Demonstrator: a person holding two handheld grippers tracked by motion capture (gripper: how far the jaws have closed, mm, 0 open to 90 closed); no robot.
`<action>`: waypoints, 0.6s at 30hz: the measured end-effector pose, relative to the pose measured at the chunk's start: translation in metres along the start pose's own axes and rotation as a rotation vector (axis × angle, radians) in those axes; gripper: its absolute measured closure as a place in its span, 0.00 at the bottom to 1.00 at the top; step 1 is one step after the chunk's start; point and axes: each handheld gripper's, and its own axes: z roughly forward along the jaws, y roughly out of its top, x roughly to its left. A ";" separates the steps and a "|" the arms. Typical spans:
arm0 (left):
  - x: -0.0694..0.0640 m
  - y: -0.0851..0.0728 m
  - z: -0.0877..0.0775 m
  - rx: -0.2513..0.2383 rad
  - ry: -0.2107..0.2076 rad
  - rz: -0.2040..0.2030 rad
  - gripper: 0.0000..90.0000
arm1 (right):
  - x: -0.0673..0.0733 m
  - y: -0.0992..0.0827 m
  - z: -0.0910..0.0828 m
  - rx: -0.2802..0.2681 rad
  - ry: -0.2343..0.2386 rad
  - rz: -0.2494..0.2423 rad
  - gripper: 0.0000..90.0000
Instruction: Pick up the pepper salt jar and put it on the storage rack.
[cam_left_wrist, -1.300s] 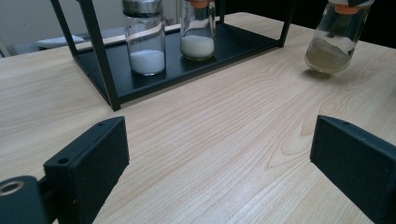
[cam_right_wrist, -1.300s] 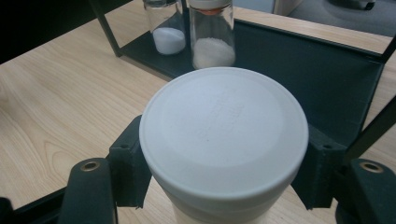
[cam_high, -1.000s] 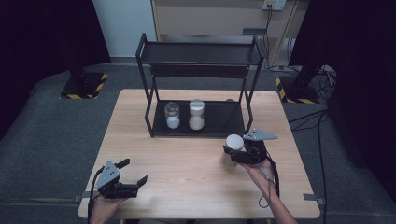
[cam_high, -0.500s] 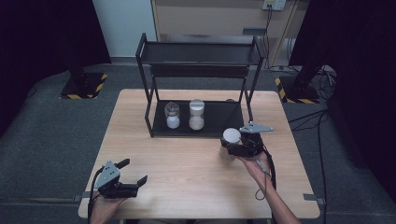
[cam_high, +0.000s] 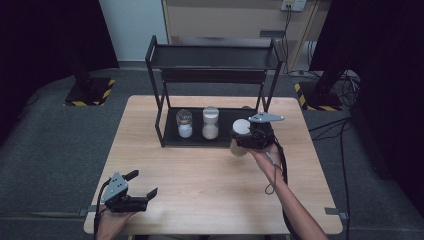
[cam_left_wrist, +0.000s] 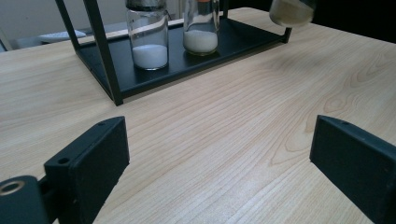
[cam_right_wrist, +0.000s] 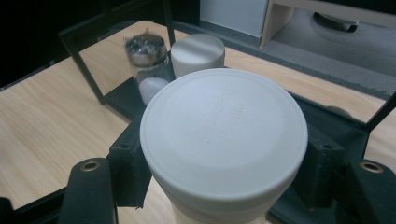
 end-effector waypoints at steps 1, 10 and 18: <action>0.000 0.000 0.000 -0.001 0.000 -0.001 0.04 | 0.000 0.004 0.002 -0.003 -0.004 0.000 0.37; 0.000 0.000 -0.001 -0.003 0.004 -0.003 0.04 | -0.003 0.029 0.026 -0.014 -0.054 0.016 0.37; 0.001 -0.001 -0.001 -0.005 0.000 -0.006 0.04 | -0.009 0.031 0.051 -0.023 -0.134 0.040 0.37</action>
